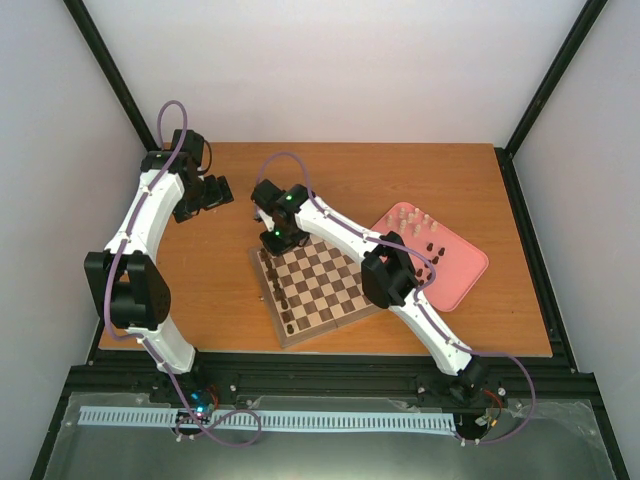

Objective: Set up the chess pieces on the board
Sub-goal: Place the chess piece on the chessboard.

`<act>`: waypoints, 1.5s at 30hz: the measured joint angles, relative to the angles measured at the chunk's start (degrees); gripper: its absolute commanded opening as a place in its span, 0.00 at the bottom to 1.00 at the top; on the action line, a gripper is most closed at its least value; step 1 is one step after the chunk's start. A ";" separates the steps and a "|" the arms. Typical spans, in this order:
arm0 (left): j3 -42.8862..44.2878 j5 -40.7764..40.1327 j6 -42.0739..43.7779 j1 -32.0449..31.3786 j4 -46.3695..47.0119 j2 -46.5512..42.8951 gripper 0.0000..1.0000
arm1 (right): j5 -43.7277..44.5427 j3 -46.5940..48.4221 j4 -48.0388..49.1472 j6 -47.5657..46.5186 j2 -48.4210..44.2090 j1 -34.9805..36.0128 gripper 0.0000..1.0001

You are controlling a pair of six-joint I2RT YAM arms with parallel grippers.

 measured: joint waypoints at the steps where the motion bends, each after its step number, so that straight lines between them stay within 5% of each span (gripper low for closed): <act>1: 0.00 0.00 0.00 0.00 0.00 0.00 1.00 | 0.09 0.04 0.00 0.00 0.00 0.00 0.19; 21: 0.00 -0.02 0.00 0.00 0.00 0.00 1.00 | -0.74 1.16 0.39 -0.02 0.37 -0.11 0.20; 25: 0.00 -0.04 0.00 0.00 0.00 0.00 1.00 | -0.96 1.16 0.37 -0.02 0.42 -0.11 0.38; 45: 0.02 -0.04 0.00 0.00 0.00 0.00 1.00 | 2.62 0.66 0.17 -0.61 -1.64 -0.37 0.37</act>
